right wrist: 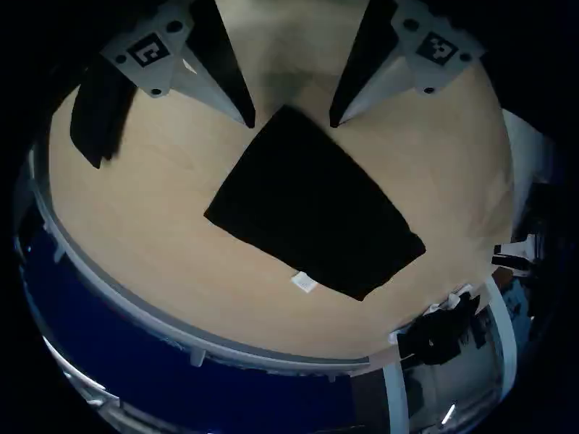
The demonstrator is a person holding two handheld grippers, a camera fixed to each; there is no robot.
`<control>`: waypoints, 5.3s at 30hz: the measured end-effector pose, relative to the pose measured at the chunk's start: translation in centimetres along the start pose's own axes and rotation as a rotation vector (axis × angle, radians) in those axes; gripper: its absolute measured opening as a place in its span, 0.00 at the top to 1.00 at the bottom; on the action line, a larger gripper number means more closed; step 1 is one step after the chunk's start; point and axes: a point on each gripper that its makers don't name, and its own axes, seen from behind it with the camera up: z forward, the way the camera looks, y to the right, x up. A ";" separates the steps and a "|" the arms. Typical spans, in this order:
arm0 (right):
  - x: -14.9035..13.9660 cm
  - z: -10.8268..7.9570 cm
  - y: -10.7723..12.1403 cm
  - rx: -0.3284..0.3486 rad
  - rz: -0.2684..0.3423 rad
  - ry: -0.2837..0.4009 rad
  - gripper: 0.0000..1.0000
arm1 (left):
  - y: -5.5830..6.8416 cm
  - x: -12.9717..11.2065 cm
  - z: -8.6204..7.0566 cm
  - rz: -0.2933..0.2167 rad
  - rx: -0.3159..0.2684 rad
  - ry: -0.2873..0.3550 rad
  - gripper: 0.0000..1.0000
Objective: Fold towel
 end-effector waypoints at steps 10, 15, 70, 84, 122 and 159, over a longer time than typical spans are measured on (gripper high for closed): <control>-1.1 0.8 -0.2 0.014 -0.030 -0.029 0.51 | -0.4 -1.6 -1.4 -0.026 0.010 -0.010 0.13; -1.4 1.0 0.4 -0.006 -0.035 -0.035 0.67 | -0.4 -1.8 -1.5 -0.028 0.010 -0.012 0.13; 8.6 -2.3 0.2 -0.046 -0.111 0.102 0.88 | 0.2 -1.3 -2.5 -0.055 -0.032 0.013 0.13; 7.3 -2.2 0.7 -0.049 -0.110 0.080 0.31 | 0.7 -1.0 -2.2 -0.045 -0.041 0.011 0.13; -1.6 1.1 0.7 0.009 -0.076 -0.085 0.83 | 1.6 -1.0 -1.6 -0.029 -0.043 -0.002 0.13; 9.6 -2.4 0.2 -0.025 -0.167 0.102 0.87 | 1.6 0.0 -1.5 -0.041 -0.055 0.016 0.13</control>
